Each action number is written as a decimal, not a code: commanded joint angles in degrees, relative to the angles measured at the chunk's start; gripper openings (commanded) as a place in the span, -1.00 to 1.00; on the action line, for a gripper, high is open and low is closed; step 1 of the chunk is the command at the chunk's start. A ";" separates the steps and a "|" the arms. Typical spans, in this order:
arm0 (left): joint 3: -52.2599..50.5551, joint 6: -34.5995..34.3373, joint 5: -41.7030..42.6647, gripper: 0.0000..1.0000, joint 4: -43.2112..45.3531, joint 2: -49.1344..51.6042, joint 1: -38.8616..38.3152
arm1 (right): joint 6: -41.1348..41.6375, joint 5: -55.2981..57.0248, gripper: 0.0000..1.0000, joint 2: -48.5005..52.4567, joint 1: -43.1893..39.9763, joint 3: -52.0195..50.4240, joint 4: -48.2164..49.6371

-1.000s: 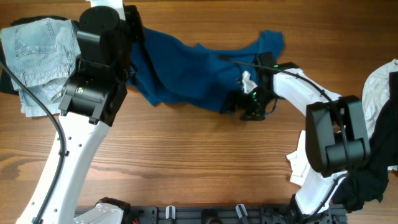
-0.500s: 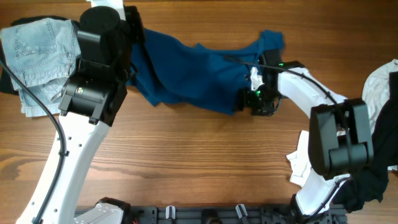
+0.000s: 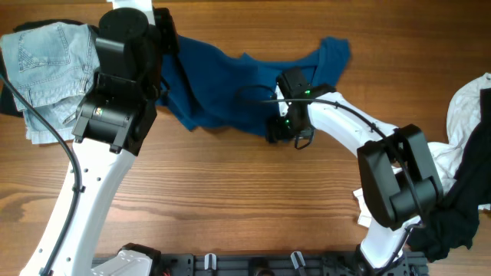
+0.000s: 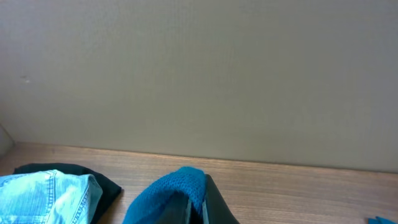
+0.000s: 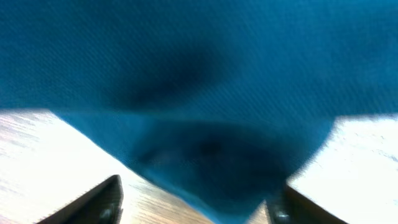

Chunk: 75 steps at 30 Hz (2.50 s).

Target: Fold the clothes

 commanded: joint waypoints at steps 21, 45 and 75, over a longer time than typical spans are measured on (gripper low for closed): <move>0.79 0.66 0.33 -0.92 -2.36 -0.20 -0.24 | 1.38 11.87 -0.92 -14.34 -2.29 27.54 -17.62; 0.81 2.67 0.48 -0.92 15.08 -3.58 -1.03 | -4.31 8.26 -0.91 -15.17 -30.27 70.03 -23.65; 0.81 14.56 -1.46 -0.92 19.89 -29.59 -23.76 | -4.02 4.90 -0.91 -26.01 -30.25 78.77 -28.17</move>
